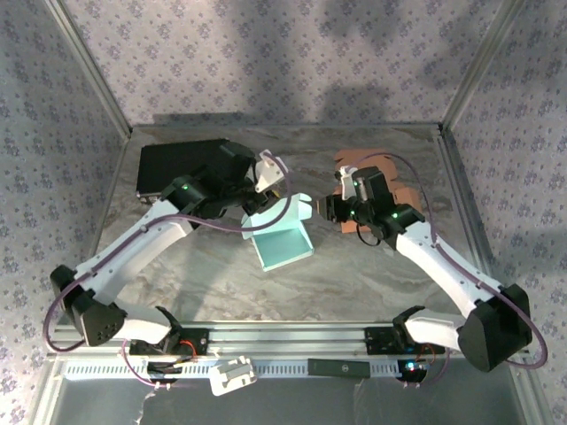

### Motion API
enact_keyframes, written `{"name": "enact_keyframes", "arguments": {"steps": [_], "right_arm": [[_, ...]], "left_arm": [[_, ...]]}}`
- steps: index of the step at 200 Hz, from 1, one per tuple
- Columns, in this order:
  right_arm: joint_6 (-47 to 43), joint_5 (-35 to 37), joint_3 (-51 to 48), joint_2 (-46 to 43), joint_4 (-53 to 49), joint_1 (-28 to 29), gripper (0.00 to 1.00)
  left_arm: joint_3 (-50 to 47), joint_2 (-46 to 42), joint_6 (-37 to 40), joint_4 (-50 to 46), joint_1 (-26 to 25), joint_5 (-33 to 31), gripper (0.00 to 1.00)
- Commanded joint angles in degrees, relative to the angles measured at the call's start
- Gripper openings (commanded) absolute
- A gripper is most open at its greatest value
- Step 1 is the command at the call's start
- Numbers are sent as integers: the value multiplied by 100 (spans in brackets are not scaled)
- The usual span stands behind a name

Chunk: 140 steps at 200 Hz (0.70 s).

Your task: Fold the paper box

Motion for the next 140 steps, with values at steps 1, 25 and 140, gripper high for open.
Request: {"name": "enact_keyframes", "arguments": {"steps": [1, 25, 140], "right_arm": [[-237, 24, -36, -219, 238, -91, 58], [-250, 14, 32, -220, 281, -245, 61], [-2413, -1589, -954, 398, 1856, -504, 59]], "left_arm": [[151, -325, -1526, -379, 56, -170, 59], [-344, -632, -2592, -635, 95, -346, 58], [-2848, -904, -3624, 125, 919, 383, 54]]}}
